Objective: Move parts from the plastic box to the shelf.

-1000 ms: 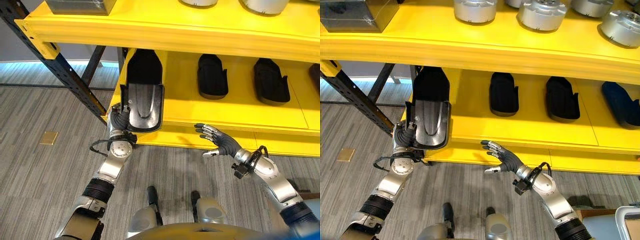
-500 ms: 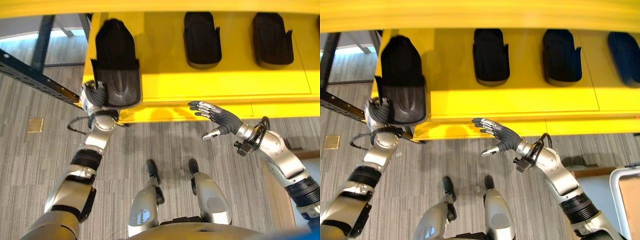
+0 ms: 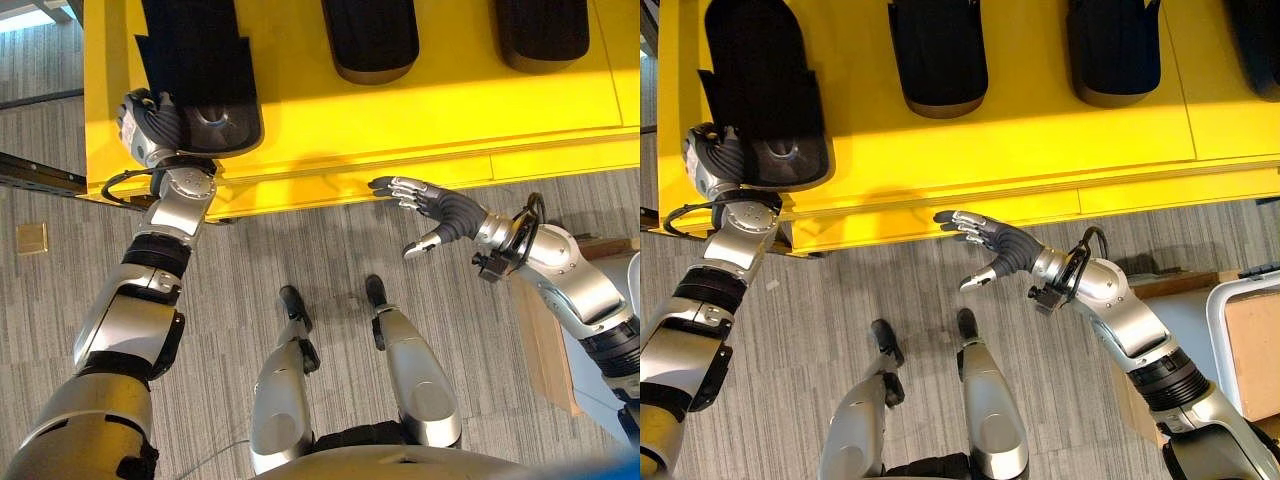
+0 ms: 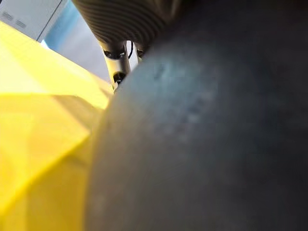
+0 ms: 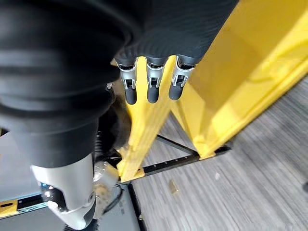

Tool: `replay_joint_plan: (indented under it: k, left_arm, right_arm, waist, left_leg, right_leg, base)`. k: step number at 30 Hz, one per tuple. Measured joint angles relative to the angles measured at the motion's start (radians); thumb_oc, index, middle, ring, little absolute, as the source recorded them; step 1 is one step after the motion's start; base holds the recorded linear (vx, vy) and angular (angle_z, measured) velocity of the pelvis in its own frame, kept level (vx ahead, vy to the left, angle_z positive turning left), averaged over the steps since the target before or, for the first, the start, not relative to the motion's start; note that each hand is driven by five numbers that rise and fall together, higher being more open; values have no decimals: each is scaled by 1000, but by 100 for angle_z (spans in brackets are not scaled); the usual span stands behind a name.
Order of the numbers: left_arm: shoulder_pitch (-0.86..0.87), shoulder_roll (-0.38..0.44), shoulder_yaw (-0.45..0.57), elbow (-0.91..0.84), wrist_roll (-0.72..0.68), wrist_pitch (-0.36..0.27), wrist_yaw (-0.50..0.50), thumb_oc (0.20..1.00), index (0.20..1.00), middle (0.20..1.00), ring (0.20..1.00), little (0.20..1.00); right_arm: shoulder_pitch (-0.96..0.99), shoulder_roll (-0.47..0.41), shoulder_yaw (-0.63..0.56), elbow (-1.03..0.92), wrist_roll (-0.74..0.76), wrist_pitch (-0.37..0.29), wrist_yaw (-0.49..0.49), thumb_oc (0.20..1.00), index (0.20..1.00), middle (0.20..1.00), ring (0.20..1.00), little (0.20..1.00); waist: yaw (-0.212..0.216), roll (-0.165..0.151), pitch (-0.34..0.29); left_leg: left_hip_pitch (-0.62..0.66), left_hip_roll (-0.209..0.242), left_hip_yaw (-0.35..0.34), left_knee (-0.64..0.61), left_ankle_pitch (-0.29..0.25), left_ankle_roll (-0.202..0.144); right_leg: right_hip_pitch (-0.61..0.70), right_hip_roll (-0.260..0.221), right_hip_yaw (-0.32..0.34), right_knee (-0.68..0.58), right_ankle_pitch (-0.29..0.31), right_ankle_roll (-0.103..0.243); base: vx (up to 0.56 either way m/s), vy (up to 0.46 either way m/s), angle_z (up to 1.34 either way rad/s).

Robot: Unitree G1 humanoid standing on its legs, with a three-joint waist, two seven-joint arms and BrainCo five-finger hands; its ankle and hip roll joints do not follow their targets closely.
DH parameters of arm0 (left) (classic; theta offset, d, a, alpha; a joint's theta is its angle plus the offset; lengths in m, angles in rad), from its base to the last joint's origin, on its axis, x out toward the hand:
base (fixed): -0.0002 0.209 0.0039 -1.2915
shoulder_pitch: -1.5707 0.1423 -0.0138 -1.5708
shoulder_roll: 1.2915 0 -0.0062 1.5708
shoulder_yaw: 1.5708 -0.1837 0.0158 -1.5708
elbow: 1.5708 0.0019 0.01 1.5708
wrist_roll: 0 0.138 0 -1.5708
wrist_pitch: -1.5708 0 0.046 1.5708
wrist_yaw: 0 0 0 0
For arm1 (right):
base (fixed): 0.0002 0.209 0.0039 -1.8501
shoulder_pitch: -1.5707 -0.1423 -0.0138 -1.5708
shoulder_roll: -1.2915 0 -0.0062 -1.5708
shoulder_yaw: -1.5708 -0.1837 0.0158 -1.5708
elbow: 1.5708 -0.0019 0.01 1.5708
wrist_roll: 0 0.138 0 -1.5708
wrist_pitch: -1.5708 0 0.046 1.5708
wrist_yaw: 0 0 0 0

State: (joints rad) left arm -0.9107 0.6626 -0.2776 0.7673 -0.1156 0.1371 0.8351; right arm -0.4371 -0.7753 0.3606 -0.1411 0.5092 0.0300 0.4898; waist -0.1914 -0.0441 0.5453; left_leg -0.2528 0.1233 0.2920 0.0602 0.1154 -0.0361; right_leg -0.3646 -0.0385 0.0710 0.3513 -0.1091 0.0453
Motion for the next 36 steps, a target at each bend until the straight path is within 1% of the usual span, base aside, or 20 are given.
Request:
replay_joint_plan:
  k: [4, 7, 9, 16, 18, 20, 25, 26, 28, 29, 31, 34, 36]
  left_arm:
    - [-15, 17, -1, 27, -23, 29, 3, 200, 200, 200, 200, 200]
    - [-64, 48, -50, 61, -10, 90, 4, 200, 200, 200, 200, 200]
    - [-114, 75, -80, 86, -11, 123, 5, 200, 200, 200, 200, 200]
    - [-138, 133, -86, 157, -5, 166, 25, 200, 200, 200, 200, 200]
    - [-151, 154, -113, 172, 43, 200, 22, 200, 200, 200, 200, 200]
    - [-152, 174, -143, 171, 70, 207, 22, 200, 200, 200, 200, 200]
    - [-152, 199, -151, 191, 66, 210, 20, 200, 200, 200, 200, 200]
    - [-152, 205, -151, 193, 67, 210, 14, 200, 200, 200, 200, 200]
    - [-153, 206, -152, 194, 67, 209, -2, 200, 200, 200, 200, 200]
    - [-153, 206, -152, 199, 69, 210, -13, 200, 200, 200, 200, 200]
    - [-152, 208, -152, 199, 70, 217, -31, 200, 200, 200, 200, 200]
    - [-151, 208, -152, 199, 70, 229, -34, 200, 200, 200, 200, 200]
    - [-151, 208, -152, 198, 71, 230, -45, 200, 200, 200, 200, 200]
  right_arm:
    - [2, -29, 1, 0, 0, 0, 2, 1000, 1000, 1000, 1000, 1000]
    - [2, -32, 0, -6, 20, 2, 4, 1000, 1000, 1000, 1000, 1000]
    - [3, -55, 0, -36, 28, 2, 4, 1000, 1000, 1000, 1000, 1000]
    - [7, -69, 1, -37, 28, 8, 4, 1000, 1000, 1000, 1000, 1000]
    - [23, -100, -1, -37, 28, 7, 5, 1000, 1000, 1000, 1000, 1000]
    - [47, -115, -21, -37, 28, 7, 5, 1000, 1000, 1000, 1000, 1000]
    - [90, -137, -46, -38, 29, 1, 10, 1000, 1000, 1000, 1000, 1000]
    - [111, -142, -55, -38, 29, -2, 17, 1000, 1000, 1000, 1000, 1000]
    - [135, -141, -59, -38, 27, -3, 21, 1000, 1000, 1000, 1000, 1000]
    - [157, -141, -60, -38, 27, -5, 23, 1000, 1000, 1000, 1000, 1000]
    - [199, -142, -83, -41, 24, -18, 28, 1000, 1000, 1000, 1000, 1000]
    - [204, -143, -83, -41, 18, -22, 27, 1000, 1000, 1000, 1000, 1000]
    - [219, -143, -83, -40, 18, -37, 27, 1000, 1000, 1000, 1000, 1000]
  waist:
    - [-9, 0, 1]
    - [-13, 0, 1]
    - [-14, 1, 1]
    - [-41, 2, 2]
    - [-42, 2, 2]
    - [-43, 2, 2]
    - [-58, 2, 2]
    - [-72, 2, 2]
    - [-79, 2, 1]
    - [-84, 1, 1]
    - [-87, -1, 1]
    - [-87, -6, 1]
    - [-91, -12, 3]
  left_leg:
    - [-12, -1, 1, 12, -1, 0]
    - [-18, 0, 6, 13, -1, -1]
    - [-40, -1, 12, 21, 0, 0]
    - [-44, -1, 23, 29, -2, -1]
    - [-43, -2, 28, 32, -8, -6]
    - [-44, -2, 32, 46, -13, 1]
    - [-41, -2, 55, 69, -35, 10]
    - [-43, -4, 60, 78, -44, 15]
    - [-43, -4, 73, 97, -61, 20]
    - [-42, -3, 85, 122, -82, 26]
    - [-43, 4, 96, 151, -106, 32]
    - [-42, 7, 113, 158, -119, 30]
    - [-41, 10, 113, 172, -128, 32]
  right_leg:
    - [-12, 0, 1, 13, 1, -1]
    - [-26, 0, 7, 18, 0, -1]
    - [-54, 0, 14, 32, 0, -1]
    - [-61, 0, 27, 39, 4, -1]
    - [-60, 0, 34, 30, 8, 0]
    - [-59, -1, 38, 32, 10, 1]
    - [-43, -5, 59, 5, 26, 13]
    - [-36, -5, 65, -9, 37, 22]
    - [-25, -8, 76, -24, 43, 29]
    - [-13, -13, 82, -38, 51, 36]
    - [7, -16, 82, -75, 74, 41]
    - [15, -20, 80, -104, 94, 45]
    - [26, -19, 80, -114, 100, 46]
  base:
    - [-3, 8, 0]
    - [-5, 31, -5]
    - [8, 51, -6]
    - [22, 65, -5]
    - [131, 169, -6]
    - [52, 111, -6]
    - [75, 137, -12]
    - [71, 107, -13]
    - [107, 152, -18]
    - [126, 190, -23]
    - [89, 155, -23]
    - [46, 73, -16]
    - [36, 19, -5]
